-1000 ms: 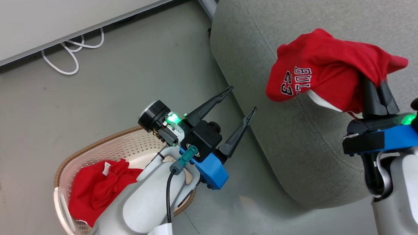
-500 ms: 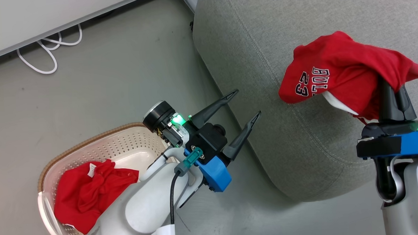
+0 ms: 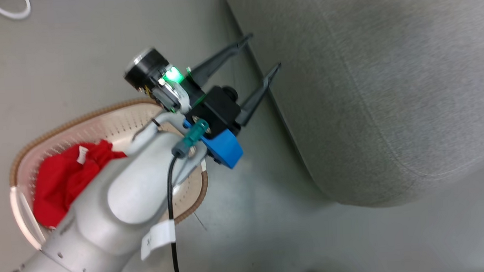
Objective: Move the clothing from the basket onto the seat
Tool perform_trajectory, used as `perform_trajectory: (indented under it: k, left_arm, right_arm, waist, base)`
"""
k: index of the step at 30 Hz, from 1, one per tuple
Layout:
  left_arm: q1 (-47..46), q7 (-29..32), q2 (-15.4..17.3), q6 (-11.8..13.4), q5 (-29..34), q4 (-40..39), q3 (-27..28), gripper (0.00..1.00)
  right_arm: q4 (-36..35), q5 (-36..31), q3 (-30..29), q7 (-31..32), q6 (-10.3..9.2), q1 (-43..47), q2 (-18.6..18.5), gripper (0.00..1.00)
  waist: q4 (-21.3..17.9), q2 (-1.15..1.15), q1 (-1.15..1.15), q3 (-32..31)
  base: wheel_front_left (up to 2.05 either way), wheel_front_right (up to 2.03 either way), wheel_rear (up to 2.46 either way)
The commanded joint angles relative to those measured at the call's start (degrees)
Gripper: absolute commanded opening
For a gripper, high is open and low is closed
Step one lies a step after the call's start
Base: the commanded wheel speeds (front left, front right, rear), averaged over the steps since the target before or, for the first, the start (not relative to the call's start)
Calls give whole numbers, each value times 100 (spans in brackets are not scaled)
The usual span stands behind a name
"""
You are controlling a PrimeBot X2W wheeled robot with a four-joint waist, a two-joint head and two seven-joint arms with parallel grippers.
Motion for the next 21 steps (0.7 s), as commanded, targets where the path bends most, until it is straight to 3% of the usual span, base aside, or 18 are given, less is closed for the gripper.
perform_trajectory:
  k: [1, 5, 14, 21]
  left_arm:
    - [-238, -11, 85, -9, 60, -49, 33, 100]
    - [-471, 7, 175, -5, 110, -109, 67, 100]
    - [-959, 97, 247, 31, 271, -338, 23, 100]
    - [-993, 94, 243, 70, 285, -447, -52, 100]
  right_arm:
    - [-54, 4, -177, -6, 1, -374, -142, 0]
    - [-3, 20, -507, -4, 1, -891, -373, 0]
    - [1027, -47, -1146, -5, 1, -1854, -1257, 0]
    - [2046, -340, -1299, -7, 0, -1614, -1226, 0]
  waist:
    - [102, 0, -1, 631]
    - [158, 0, -1, 1005]
    - [382, 0, -1, 1832]
    - [469, 0, -1, 1997]
  base:
    - [0, 0, 0]
    - [0, 0, 0]
    - [0, 0, 0]
    - [0, 0, 0]
